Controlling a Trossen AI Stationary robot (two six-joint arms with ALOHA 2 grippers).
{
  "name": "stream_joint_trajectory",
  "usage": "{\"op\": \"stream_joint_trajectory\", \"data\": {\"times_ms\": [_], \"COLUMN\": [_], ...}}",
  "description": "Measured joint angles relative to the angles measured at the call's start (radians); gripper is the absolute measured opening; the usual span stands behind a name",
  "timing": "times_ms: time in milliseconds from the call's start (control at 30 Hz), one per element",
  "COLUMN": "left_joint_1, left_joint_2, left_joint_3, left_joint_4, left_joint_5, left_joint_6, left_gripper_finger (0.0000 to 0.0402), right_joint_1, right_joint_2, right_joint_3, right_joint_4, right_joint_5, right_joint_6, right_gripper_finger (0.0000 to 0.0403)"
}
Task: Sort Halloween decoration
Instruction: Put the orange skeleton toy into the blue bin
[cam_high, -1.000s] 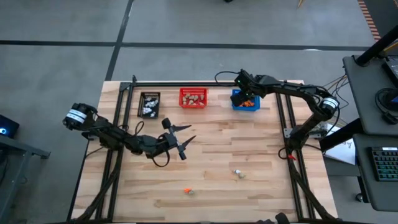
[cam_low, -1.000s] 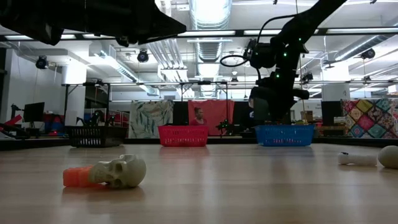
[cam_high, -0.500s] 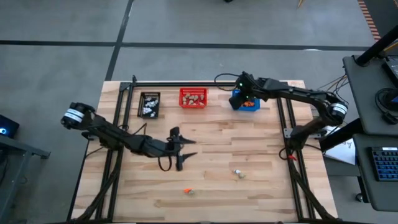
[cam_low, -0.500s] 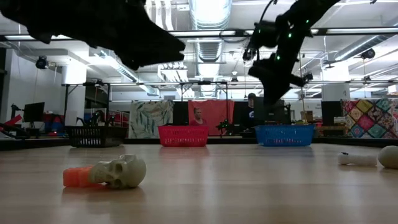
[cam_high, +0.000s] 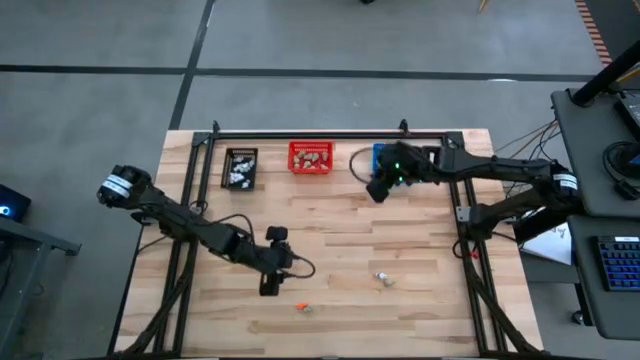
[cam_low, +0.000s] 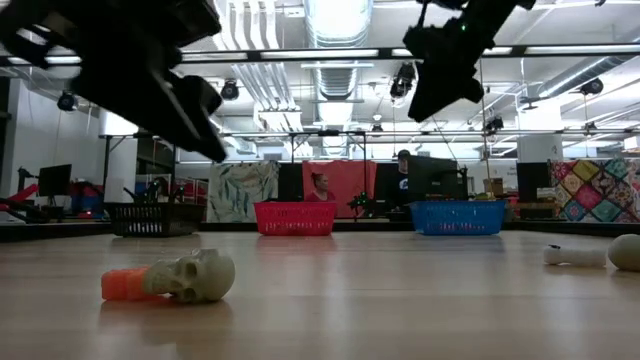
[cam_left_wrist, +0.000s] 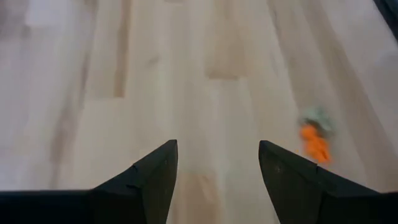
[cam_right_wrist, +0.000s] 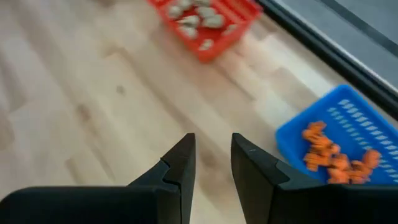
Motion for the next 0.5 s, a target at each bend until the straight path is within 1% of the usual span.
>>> {"op": "stream_joint_trajectory", "data": {"times_ms": [200, 367, 500], "left_joint_1": [-0.076, -0.136, -0.182], "left_joint_2": [0.005, 0.005, 0.005], "left_joint_3": [-0.014, -0.033, -0.048], "left_joint_4": [-0.005, -0.004, 0.011], "left_joint_5": [-0.004, -0.081, -0.142], "left_joint_6": [-0.089, -0.153, -0.224], "left_gripper_finger": [0.0207, 0.0207, 0.0207], "right_joint_1": [0.155, 0.257, 0.317], "right_joint_2": [0.015, 0.027, 0.041], "right_joint_3": [0.0, 0.0, 0.0], "right_joint_4": [0.008, 0.024, 0.054], "right_joint_5": [0.022, 0.023, 0.026], "right_joint_6": [0.003, 0.038, 0.063], "right_gripper_finger": [0.0091, 0.0091, 0.0091]}}
